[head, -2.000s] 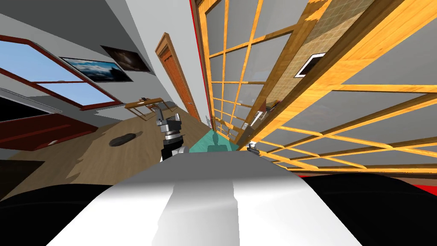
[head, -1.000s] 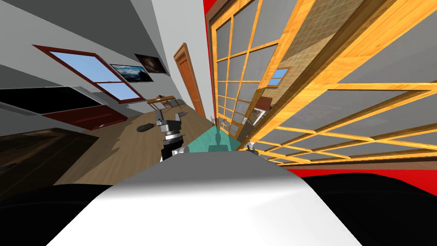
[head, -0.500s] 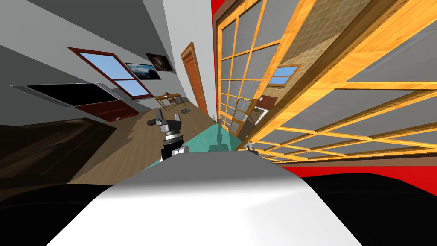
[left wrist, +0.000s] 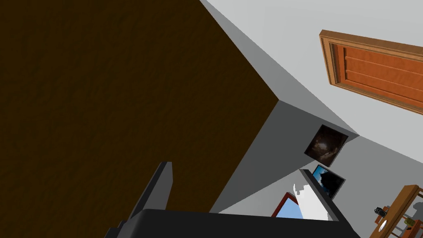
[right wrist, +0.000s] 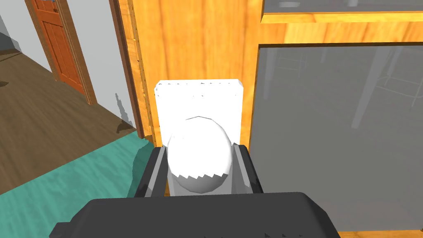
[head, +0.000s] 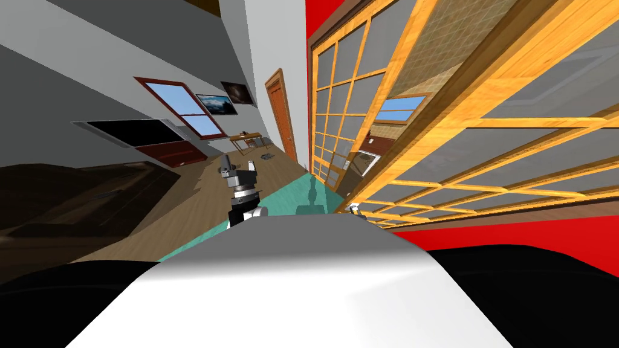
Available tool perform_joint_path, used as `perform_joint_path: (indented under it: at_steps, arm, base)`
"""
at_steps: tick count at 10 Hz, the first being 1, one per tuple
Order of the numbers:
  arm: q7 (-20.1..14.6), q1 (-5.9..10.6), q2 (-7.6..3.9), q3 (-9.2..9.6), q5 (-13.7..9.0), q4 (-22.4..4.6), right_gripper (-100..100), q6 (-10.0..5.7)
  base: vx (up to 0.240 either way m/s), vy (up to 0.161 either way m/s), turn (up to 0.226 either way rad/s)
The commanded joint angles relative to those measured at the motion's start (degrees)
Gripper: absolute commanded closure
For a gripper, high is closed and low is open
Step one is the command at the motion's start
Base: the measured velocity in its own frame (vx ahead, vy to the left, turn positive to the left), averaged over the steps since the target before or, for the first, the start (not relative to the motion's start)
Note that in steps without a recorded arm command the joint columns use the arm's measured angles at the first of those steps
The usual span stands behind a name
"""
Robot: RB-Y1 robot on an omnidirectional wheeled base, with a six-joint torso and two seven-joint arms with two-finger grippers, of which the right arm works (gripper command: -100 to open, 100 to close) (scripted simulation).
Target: Pull the door open
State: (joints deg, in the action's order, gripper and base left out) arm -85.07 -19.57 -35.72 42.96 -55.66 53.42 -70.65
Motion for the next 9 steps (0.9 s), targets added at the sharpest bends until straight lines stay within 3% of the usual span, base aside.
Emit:
perform_joint_path:
  at_steps: [1,9]
  arm:
    - [-0.8,0.28,-0.3,0.56,0.3,-0.6,100,-0.91]
    - [-4.6,1.46,-2.03,3.49,1.7,-4.1,100,-4.73]
  base:
    - [-0.221,-0.022,0.147]
    - [-0.208,-0.026,0.12]
